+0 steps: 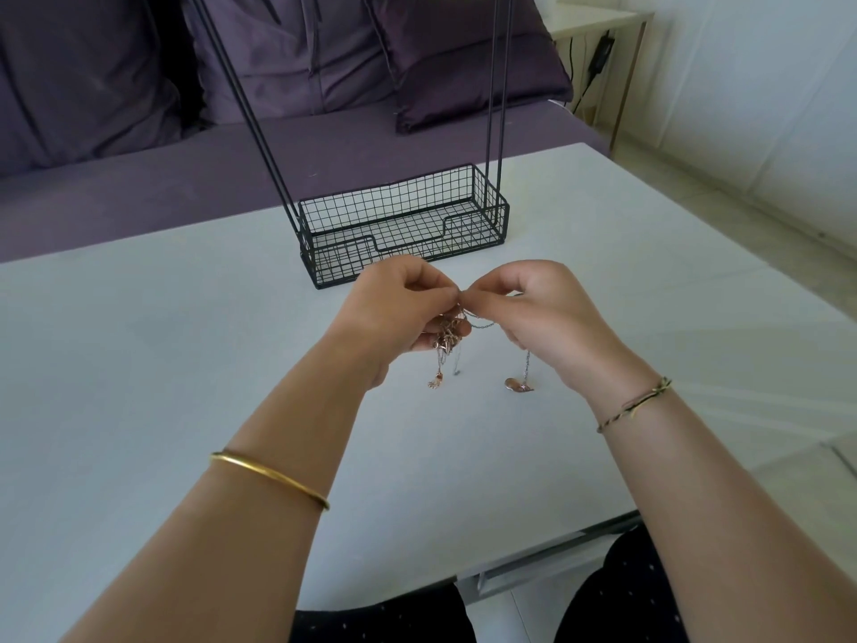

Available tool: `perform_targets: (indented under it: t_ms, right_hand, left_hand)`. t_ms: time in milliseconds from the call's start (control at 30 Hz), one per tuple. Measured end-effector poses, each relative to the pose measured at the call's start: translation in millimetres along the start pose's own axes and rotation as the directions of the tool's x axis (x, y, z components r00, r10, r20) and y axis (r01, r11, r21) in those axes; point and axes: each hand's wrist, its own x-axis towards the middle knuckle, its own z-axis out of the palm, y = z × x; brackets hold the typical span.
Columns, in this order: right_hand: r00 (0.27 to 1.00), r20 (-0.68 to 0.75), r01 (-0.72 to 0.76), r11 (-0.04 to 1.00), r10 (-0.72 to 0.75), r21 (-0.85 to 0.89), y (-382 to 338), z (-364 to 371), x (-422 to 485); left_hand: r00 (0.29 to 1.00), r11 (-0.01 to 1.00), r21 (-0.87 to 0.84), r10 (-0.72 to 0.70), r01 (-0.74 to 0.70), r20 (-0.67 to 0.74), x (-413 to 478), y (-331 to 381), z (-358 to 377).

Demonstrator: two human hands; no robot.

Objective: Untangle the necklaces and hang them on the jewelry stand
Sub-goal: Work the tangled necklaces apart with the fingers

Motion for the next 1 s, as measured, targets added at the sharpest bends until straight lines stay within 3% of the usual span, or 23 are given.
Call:
perform_targets:
  t_ms: [267, 567, 1000]
  right_hand:
    - [0.999, -0.026, 0.04, 0.999, -0.041, -0.017, 3.9, 1.4, 3.7]
    - [0.999, 0.002, -0.039, 0.996, 0.039, 0.082, 8.4, -3.5, 6.7]
    - [0.999, -0.039, -0.03, 0.98, 0.038, 0.196, 9.2, -3.5, 7.7]
  left_hand:
    - [1.0, 1.0, 0.01, 0.027, -0.027, -0.007, 0.8, 0.0, 1.2]
    - [0.996, 0.995, 0.092, 0.053, -0.046, -0.077, 3.3, 0.5, -1.8]
    - [0.999, 0.995, 0.104, 0.005, -0.01, 0.049, 3.1, 1.2, 2.1]
